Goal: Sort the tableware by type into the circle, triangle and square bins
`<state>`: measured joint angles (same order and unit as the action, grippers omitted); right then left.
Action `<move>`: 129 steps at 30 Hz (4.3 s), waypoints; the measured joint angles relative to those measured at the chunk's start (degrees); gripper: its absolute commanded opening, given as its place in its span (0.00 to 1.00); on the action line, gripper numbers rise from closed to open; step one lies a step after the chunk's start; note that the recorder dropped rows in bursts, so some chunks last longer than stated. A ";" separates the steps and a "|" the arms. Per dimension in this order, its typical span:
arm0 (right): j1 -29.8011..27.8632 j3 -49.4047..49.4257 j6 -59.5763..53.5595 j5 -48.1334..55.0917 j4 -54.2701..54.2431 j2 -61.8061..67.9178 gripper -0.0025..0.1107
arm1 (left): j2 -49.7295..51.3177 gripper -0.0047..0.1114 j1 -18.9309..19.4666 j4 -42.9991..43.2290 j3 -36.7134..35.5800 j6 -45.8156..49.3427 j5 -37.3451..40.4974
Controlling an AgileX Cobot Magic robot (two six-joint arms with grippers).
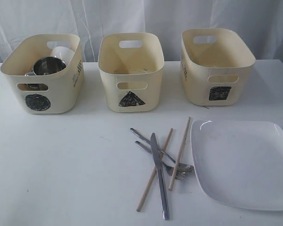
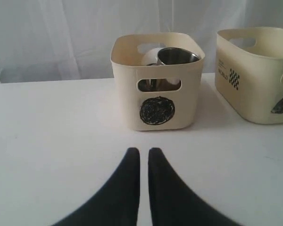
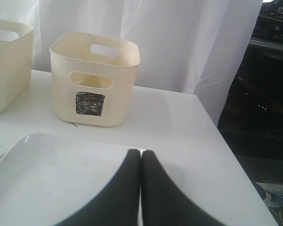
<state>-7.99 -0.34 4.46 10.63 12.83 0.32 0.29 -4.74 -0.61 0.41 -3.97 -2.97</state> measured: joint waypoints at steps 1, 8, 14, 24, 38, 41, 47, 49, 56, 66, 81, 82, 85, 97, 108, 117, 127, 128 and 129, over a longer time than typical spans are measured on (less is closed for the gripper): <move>0.00 0.00 0.00 0.00 0.00 0.00 0.02 | 0.00 0.16 0.00 0.00 -0.05 0.00 -0.27; 0.00 0.00 0.00 0.00 0.00 0.00 0.02 | 0.00 0.16 0.00 0.00 -0.05 0.00 1.88; 0.00 0.00 0.00 0.00 0.00 0.00 0.02 | 0.00 0.16 0.00 0.00 -0.20 0.12 6.75; 0.00 0.00 0.00 0.00 0.00 0.00 0.02 | 0.00 0.16 0.00 0.00 -0.20 0.12 6.67; 0.00 0.00 0.00 0.00 0.00 0.00 0.02 | 0.00 0.16 0.00 0.00 -0.20 6.71 4.56; 0.00 0.00 0.00 0.00 0.00 0.00 0.02 | 0.00 0.16 0.00 0.00 -0.20 7.85 4.56; 0.00 0.00 0.00 0.00 0.00 0.00 0.02 | 0.00 0.16 0.00 0.00 -0.20 3.41 4.56; 0.00 0.00 0.00 0.00 0.00 0.00 0.02 | 0.00 0.16 0.00 0.00 -0.20 3.18 4.56; 0.00 0.00 0.00 0.00 0.00 0.00 0.02 | 0.00 0.16 0.00 0.00 -0.20 3.18 5.06; 0.00 0.00 0.00 0.00 0.00 0.00 0.02 | 0.00 0.16 0.00 0.00 -0.20 3.18 5.06; 0.00 0.00 0.00 0.00 0.00 0.00 0.02 | 0.00 0.16 0.00 0.00 -0.20 3.18 5.10; 0.00 0.00 0.00 0.00 0.00 0.00 0.02 | 0.00 0.16 0.00 0.00 -0.20 3.18 5.10; 0.00 0.00 0.00 0.00 0.00 0.00 0.02 | 0.00 0.16 0.00 0.00 -0.20 3.18 5.10; 0.00 0.14 4.01 -4.50 -1.80 0.00 0.02 | 0.00 0.16 0.00 0.00 -0.20 3.18 5.10; 0.00 -0.29 32.35 -58.69 0.26 -0.13 0.02 | 0.00 0.16 0.00 0.00 -0.20 3.18 5.20; 0.00 -0.29 35.54 -66.95 1.79 -0.13 0.02 | 0.00 0.16 0.00 0.00 -0.20 3.18 5.20; 0.00 -0.29 37.75 -67.50 -10.15 -0.13 0.02 | 0.00 0.16 0.00 0.00 -0.20 3.18 5.20; 0.14 -0.29 37.95 -67.27 -12.10 -0.13 0.02 | 0.00 0.16 0.00 0.00 -0.20 3.18 5.20; 0.41 -0.29 38.44 -66.67 -14.19 -0.13 0.02 | 0.00 0.16 0.00 0.00 -0.20 3.18 5.20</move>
<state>-7.58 -0.63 42.90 -56.04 -1.36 0.18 0.29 -4.74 -0.61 0.21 -0.79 2.23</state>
